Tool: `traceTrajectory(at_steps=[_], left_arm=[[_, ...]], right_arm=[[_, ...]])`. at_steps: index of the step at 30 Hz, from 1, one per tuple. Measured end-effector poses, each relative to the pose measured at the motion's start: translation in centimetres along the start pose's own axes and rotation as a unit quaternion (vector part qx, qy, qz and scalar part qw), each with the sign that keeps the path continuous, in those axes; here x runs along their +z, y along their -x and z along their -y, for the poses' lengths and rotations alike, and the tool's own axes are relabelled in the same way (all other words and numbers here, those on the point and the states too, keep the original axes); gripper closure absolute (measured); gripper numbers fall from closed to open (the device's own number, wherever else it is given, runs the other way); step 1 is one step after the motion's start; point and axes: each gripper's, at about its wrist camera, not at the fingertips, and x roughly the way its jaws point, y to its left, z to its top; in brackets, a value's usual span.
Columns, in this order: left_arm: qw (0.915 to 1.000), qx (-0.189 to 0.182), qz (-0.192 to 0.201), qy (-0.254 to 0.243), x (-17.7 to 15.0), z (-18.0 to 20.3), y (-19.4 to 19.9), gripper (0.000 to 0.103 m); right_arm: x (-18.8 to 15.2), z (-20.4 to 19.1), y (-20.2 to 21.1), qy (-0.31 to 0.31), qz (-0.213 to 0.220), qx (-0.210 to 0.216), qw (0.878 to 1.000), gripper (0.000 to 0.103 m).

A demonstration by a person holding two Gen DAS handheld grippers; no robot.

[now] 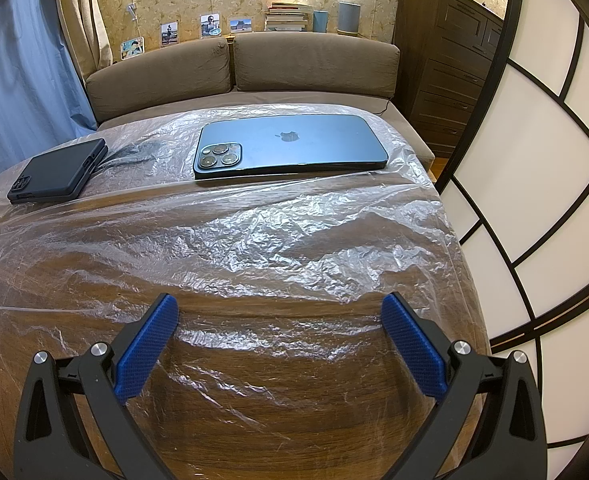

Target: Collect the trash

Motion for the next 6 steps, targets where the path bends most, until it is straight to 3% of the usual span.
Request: traceTrajectory(at_steps=[6], left_arm=[[1.0, 0.0, 0.0, 0.0, 0.02, 0.0, -0.01, 0.001]], right_arm=[[0.02, 0.0, 0.05, 0.0, 0.0, 0.0, 1.0, 0.004]])
